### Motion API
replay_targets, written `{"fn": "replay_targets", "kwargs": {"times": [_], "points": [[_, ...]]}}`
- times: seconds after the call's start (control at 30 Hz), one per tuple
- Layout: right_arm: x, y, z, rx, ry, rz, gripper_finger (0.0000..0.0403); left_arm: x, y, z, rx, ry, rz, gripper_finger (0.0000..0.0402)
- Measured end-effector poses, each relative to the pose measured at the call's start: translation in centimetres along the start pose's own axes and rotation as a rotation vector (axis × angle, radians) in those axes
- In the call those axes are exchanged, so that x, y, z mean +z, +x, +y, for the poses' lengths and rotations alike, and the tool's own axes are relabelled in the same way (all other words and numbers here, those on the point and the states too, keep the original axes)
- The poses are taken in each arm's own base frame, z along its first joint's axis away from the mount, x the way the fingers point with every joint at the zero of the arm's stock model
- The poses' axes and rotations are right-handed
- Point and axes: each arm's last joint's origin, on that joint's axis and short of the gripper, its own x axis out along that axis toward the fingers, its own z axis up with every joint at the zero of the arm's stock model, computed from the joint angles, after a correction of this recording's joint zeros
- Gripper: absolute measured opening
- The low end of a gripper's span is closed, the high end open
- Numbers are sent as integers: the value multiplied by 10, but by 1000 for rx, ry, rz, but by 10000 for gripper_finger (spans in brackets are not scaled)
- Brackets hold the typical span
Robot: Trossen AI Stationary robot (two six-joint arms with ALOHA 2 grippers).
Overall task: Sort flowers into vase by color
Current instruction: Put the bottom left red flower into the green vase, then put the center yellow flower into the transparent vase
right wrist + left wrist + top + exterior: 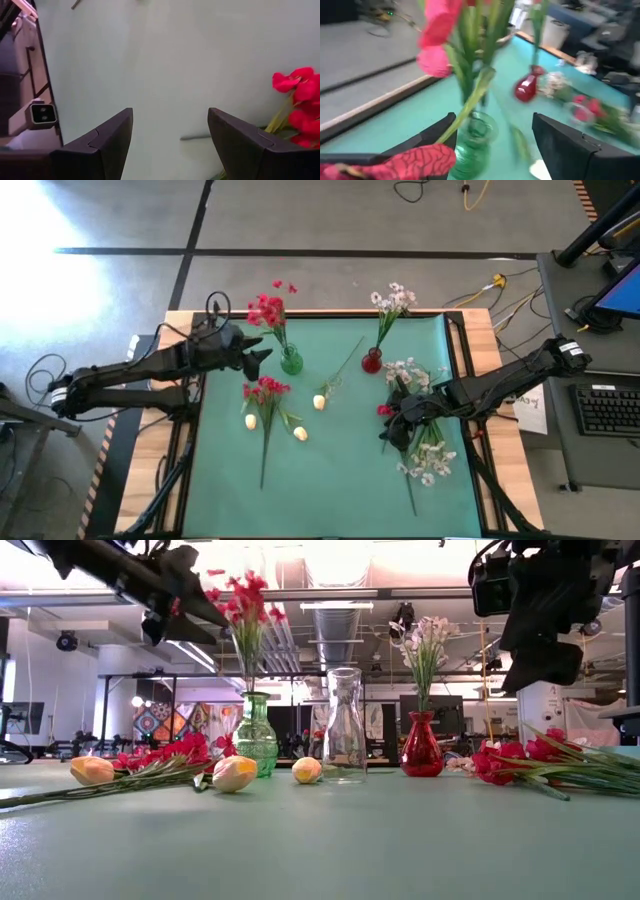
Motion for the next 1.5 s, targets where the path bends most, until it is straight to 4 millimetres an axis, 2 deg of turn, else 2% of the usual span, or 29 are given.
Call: {"fn": "replay_targets", "kwargs": {"times": [0.23,0.53,0.8,1.1,1.27,1.5], "points": [[-3,0,2,31,95,47,249,-6,-9,-16,-186,-34,61,235],[-25,-1,17,88,152,164,249,-41,-19,-63,-424,16,308,233],[-43,-3,19,25,221,242,249,-67,-25,-91,-457,52,411,232],[-48,-4,22,26,217,252,249,-97,-3,-117,-504,195,483,232],[-48,-4,22,21,202,237,249,-111,14,-129,-522,390,515,233],[-48,-4,22,22,192,236,249,-122,36,-149,-506,690,619,240]]}}
